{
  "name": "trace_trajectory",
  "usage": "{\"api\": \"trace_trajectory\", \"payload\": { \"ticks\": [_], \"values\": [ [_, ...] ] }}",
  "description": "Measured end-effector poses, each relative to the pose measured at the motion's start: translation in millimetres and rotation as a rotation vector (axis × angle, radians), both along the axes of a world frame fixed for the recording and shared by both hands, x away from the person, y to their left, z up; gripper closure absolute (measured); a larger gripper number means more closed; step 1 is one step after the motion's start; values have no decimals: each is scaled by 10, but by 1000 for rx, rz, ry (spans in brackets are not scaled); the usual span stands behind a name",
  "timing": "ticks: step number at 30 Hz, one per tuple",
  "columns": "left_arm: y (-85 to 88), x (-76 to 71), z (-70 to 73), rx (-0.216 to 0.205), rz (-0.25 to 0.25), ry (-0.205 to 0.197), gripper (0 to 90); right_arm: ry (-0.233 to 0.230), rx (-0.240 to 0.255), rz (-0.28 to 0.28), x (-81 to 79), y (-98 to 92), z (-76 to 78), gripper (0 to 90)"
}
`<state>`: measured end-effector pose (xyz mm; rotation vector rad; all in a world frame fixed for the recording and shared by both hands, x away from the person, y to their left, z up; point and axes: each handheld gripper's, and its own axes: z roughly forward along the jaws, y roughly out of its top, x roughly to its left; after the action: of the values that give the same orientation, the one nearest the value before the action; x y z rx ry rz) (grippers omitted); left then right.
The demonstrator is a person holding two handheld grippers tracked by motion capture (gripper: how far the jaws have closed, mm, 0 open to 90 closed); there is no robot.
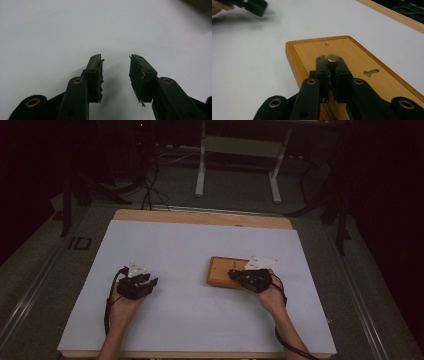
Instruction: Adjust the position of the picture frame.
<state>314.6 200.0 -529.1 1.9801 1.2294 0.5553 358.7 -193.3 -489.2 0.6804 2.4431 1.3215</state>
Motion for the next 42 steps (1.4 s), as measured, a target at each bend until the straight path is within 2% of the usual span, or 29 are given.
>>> {"api": "trace_trajectory", "payload": {
  "ticks": [1,9,11,12,14,15,19,23,26,28,30,35,39,42],
  "values": [
    [-1,1,0,1,0,0,619,-2,1,24,-26,70,8,843],
    [-4,-1,2,1,0,-7,619,5,-13,103,-104,313,-32,844],
    [-5,-1,2,5,-1,-5,619,5,-12,153,-167,412,-66,844],
    [-6,-1,2,7,-2,-5,619,5,-12,153,-167,412,-66,844],
    [-11,0,0,5,-2,-7,620,10,2,207,-235,491,-81,843],
    [-12,0,0,6,-2,-7,620,10,2,207,-235,491,-81,843],
    [-25,-5,1,13,-9,-12,622,-1,3,277,-345,600,-80,843],
    [-83,-28,24,17,-47,-39,633,-2,-10,319,-408,670,-100,843],
    [-148,-20,16,16,-77,-32,650,6,-16,333,-421,697,-132,843],
    [-189,-14,12,-1,-100,-27,678,8,-5,341,-424,696,-152,843],
    [-231,-12,12,2,-123,-32,715,14,4,351,-432,691,-163,843],
    [-315,5,3,-30,-171,-27,778,25,8,388,-463,681,-193,842],
    [-378,21,-12,-21,-203,-24,815,38,13,404,-483,664,-207,842],
    [-507,44,-44,7,-241,-16,822,43,4,399,-494,618,-224,842]
  ]
}}
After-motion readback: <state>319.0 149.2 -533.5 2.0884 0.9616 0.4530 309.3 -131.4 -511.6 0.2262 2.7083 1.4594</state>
